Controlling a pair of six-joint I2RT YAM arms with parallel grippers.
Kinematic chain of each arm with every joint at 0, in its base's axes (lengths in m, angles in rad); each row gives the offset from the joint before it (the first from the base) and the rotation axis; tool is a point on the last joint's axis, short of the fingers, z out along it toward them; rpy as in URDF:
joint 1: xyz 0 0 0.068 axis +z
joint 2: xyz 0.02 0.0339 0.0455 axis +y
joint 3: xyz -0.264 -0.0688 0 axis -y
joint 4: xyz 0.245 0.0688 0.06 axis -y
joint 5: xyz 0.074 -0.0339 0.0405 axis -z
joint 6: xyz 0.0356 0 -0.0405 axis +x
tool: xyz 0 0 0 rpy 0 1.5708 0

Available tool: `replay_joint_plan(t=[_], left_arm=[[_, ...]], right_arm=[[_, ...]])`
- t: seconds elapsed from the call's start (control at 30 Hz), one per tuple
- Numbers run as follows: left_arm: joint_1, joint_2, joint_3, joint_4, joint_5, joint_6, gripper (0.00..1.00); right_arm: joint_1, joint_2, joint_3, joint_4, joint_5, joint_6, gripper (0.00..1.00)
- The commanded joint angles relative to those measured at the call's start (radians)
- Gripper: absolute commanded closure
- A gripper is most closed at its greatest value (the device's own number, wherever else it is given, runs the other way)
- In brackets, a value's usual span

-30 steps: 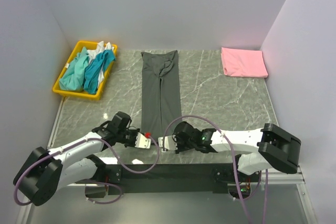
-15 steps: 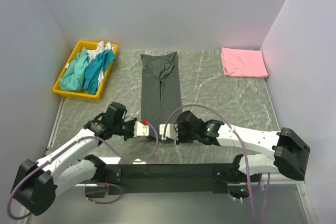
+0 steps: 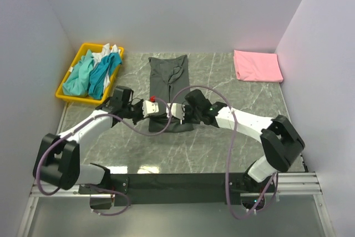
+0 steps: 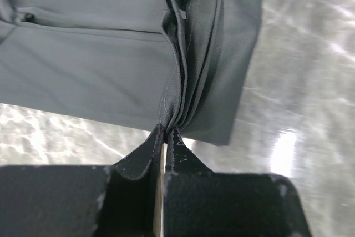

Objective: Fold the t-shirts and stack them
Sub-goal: Fold the tshirt

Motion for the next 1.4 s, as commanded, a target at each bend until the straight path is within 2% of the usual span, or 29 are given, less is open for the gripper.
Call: replay_joint_plan(t=[0.0, 0.4, 0.73, 0.77, 0.8, 0.87, 0.9, 1.0, 1.03, 1.07, 1.1, 1.17, 1.27, 1.37], left_arm=[[0.03, 0.062, 0.092, 0.053, 0.01, 0.059, 0.99], [0.11, 0.341, 0.342, 0.11, 0.016, 0.037, 0.99], [0.144, 0.534, 0.523, 0.108, 0.007, 0.022, 0.99], [0.146, 0.545, 0.54, 0.111, 0.004, 0.019, 0.98], [0.146, 0.556, 0.551, 0.118, -0.004, 0.01, 0.96], [0.149, 0.585, 0.575, 0.131, -0.021, -0.019, 0.88], [0.153, 0.593, 0.583, 0.137, -0.024, -0.033, 0.85], [0.159, 0.619, 0.617, 0.139, -0.03, -0.068, 0.68], [0.161, 0.619, 0.623, 0.144, -0.038, -0.094, 0.66], [0.162, 0.614, 0.628, 0.169, -0.044, -0.116, 0.65], [0.17, 0.61, 0.628, 0.179, -0.05, -0.136, 0.62], [0.178, 0.582, 0.622, 0.188, -0.065, -0.171, 0.55], [0.201, 0.518, 0.595, 0.194, -0.069, -0.225, 0.52], [0.216, 0.443, 0.55, 0.13, -0.026, -0.259, 0.52]], right_arm=[[-0.04, 0.059, 0.084, 0.054, -0.029, -0.072, 1.0], [-0.183, 0.257, 0.303, 0.056, -0.077, -0.128, 1.0], [-0.221, 0.432, 0.456, 0.076, -0.077, -0.135, 1.0], [-0.223, 0.44, 0.463, 0.082, -0.072, -0.132, 0.96], [-0.224, 0.443, 0.464, 0.092, -0.064, -0.127, 0.88], [-0.227, 0.443, 0.461, 0.114, -0.038, -0.113, 0.82], [-0.23, 0.44, 0.472, 0.125, -0.034, -0.107, 0.75], [-0.246, 0.421, 0.505, 0.123, -0.014, -0.073, 0.64], [-0.25, 0.4, 0.507, 0.126, -0.008, -0.058, 0.61], [-0.255, 0.386, 0.509, 0.132, -0.002, -0.05, 0.5], [-0.258, 0.374, 0.512, 0.137, 0.011, -0.044, 0.35], [-0.266, 0.329, 0.519, 0.125, 0.018, -0.018, 0.34], [-0.287, 0.271, 0.542, 0.05, -0.007, 0.042, 0.34], [-0.301, 0.217, 0.55, -0.087, -0.095, 0.095, 0.44]])
